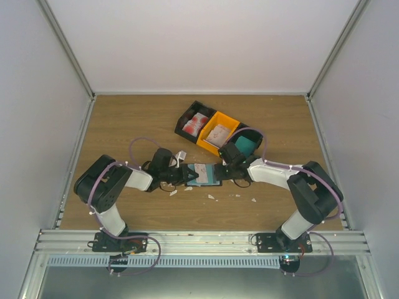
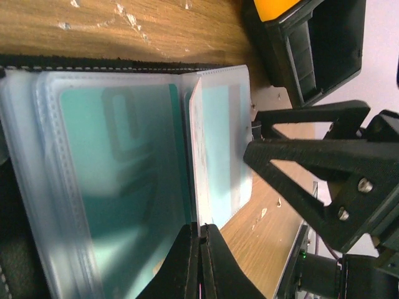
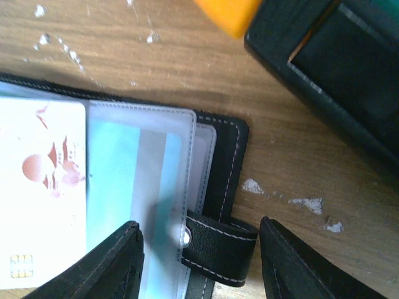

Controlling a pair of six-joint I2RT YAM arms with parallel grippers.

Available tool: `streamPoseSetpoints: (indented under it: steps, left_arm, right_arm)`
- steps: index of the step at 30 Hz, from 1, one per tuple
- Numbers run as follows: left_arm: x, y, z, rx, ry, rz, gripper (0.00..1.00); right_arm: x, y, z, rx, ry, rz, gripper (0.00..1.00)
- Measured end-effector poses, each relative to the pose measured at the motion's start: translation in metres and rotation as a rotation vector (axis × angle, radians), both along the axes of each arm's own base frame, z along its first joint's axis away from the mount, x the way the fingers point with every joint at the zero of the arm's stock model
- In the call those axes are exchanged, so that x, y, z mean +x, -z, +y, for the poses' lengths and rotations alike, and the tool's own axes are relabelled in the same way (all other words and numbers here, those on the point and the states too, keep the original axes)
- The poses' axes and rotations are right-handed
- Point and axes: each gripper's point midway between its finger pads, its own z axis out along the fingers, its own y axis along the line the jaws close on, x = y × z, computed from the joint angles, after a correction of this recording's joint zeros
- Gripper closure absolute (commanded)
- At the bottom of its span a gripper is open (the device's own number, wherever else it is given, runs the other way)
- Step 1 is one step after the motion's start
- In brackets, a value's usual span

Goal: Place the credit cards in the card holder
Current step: Insert the credit card into the card holder.

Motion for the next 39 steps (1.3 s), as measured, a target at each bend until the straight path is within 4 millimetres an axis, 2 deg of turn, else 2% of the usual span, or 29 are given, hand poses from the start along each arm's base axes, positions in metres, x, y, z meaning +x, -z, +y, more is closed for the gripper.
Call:
streamPoseSetpoints:
  steps: [5,31,39]
  left_arm:
    - [0.004,0.004,-0.003,0.004,-0.003,0.015,1.0]
    - [-0.005,0.012,0.002,0.03,-0.035,0.107,1.0]
    - [0.002,0.013,-0.008,0.021,0.005,0.113,1.0]
  right_arm:
    - [-0.005,0.01,-0.001,-0.021,-0.01,0.023,0.5]
    - [-0.007,0.012,-0.003,-0.032,0.02,0.03,0.51]
    - [-0.008,0.012,-0.002,-0.031,0.018,0.031,0.51]
